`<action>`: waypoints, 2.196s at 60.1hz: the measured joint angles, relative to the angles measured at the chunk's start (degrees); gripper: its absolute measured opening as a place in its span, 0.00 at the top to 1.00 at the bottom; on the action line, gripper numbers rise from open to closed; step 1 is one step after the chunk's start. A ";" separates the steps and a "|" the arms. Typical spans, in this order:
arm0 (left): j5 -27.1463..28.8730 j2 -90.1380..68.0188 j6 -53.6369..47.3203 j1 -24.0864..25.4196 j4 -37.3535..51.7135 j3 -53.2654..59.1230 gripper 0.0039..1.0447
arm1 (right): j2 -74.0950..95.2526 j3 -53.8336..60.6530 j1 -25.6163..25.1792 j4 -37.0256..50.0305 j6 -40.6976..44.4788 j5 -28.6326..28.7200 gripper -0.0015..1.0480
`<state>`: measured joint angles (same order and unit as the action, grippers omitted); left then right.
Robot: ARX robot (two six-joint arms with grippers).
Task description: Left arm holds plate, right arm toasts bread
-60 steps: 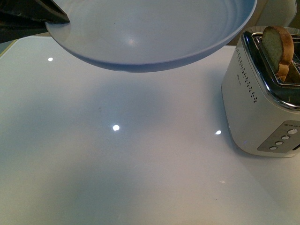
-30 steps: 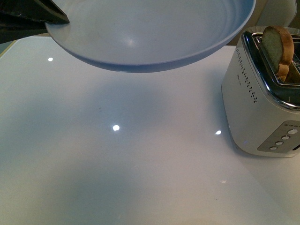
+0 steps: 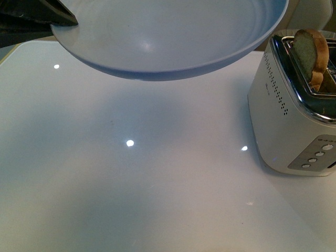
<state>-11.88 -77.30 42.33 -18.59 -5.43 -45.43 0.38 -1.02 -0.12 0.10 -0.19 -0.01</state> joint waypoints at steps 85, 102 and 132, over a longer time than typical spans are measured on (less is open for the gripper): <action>-18.16 -12.81 -28.81 39.76 8.68 7.54 0.97 | -0.02 0.00 0.00 0.00 0.00 0.00 0.08; -20.09 -32.76 -36.52 46.47 18.73 6.05 0.97 | -0.02 0.00 0.00 0.00 0.00 0.00 0.08; -20.63 -53.11 -38.32 46.07 22.43 -9.29 0.97 | -0.02 0.00 0.00 0.00 0.00 0.00 0.08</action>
<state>-32.51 -130.41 4.01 27.49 16.99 -54.72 0.36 -1.02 -0.12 0.10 -0.19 -0.01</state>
